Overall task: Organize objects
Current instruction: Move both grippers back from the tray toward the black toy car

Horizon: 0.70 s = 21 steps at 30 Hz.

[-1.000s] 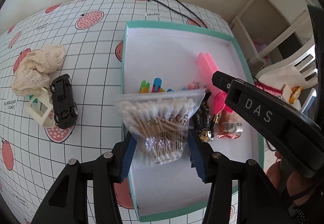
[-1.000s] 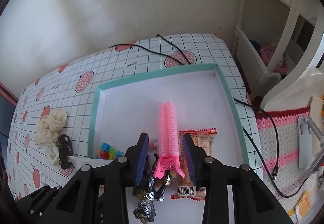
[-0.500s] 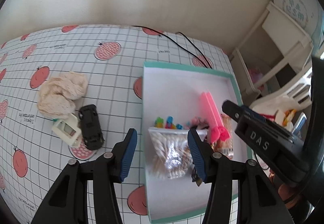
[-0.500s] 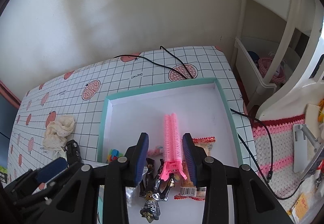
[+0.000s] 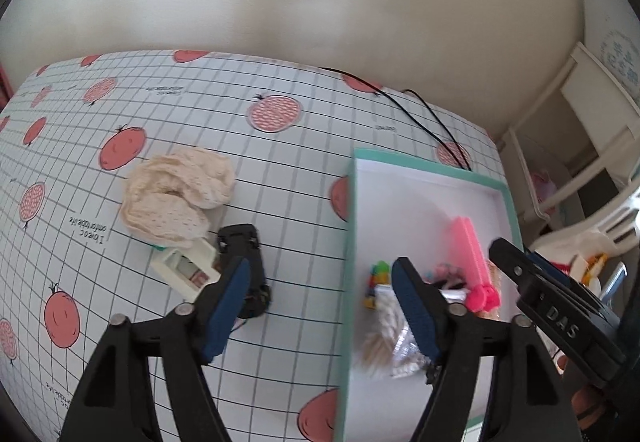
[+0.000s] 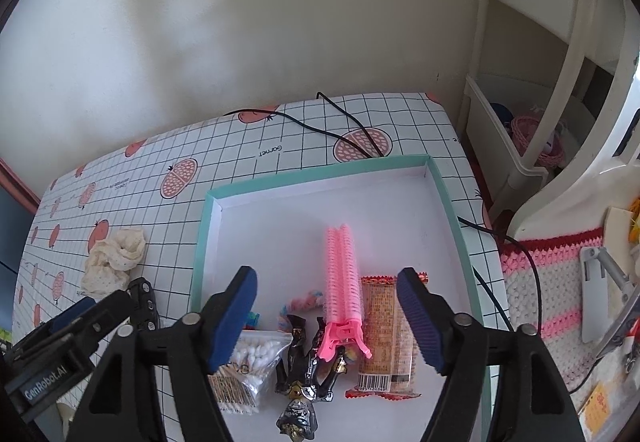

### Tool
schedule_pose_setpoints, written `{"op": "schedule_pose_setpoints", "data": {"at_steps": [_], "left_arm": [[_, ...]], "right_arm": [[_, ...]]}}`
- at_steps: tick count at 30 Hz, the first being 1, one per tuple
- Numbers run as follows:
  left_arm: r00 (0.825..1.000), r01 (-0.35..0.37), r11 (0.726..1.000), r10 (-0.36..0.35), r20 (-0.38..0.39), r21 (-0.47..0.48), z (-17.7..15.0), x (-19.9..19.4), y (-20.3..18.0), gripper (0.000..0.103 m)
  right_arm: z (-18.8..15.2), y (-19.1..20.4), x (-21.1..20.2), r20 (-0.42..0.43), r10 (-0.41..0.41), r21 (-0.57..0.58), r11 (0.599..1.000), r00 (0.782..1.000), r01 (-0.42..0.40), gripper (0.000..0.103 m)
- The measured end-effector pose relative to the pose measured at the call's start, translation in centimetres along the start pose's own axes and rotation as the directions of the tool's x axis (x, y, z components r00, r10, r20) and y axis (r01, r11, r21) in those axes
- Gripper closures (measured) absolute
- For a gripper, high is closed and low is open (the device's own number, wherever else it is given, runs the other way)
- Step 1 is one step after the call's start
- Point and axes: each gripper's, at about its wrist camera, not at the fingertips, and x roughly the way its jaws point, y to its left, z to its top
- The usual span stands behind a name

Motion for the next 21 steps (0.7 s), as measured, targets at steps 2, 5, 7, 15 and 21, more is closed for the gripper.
{"op": "schedule_pose_setpoints", "data": {"at_steps": [2, 5, 7, 15, 21], "left_arm": [[1.000, -0.008, 1.000, 0.008, 0.006, -0.022, 0.1, 0.0, 0.6, 0.024], [0.999, -0.029, 0.999, 0.030, 0.027, -0.044, 0.2, 0.0, 1.4, 0.013], [0.999, -0.033, 0.998, 0.035, 0.033, -0.054, 0.3, 0.0, 1.8, 0.010], [0.997, -0.045, 0.996, 0.049, 0.053, -0.083, 0.6, -0.2, 2.9, 0.000], [0.997, -0.041, 0.995, 0.046, 0.057, -0.089, 0.8, -0.3, 3.3, 0.000]], "right_arm": [[0.0, 0.1, 0.0, 0.003, 0.001, -0.006, 1.000, 1.000, -0.001, 0.018], [-0.1, 0.3, 0.1, 0.008, -0.005, -0.012, 1.000, 1.000, 0.005, 0.008], [-0.1, 0.3, 0.1, 0.013, -0.006, -0.010, 1.000, 1.000, 0.006, 0.003], [0.0, 0.3, 0.3, 0.018, -0.011, -0.003, 1.000, 1.000, 0.011, 0.000], [0.0, 0.5, 0.4, 0.015, -0.013, -0.002, 1.000, 1.000, 0.013, 0.000]]}}
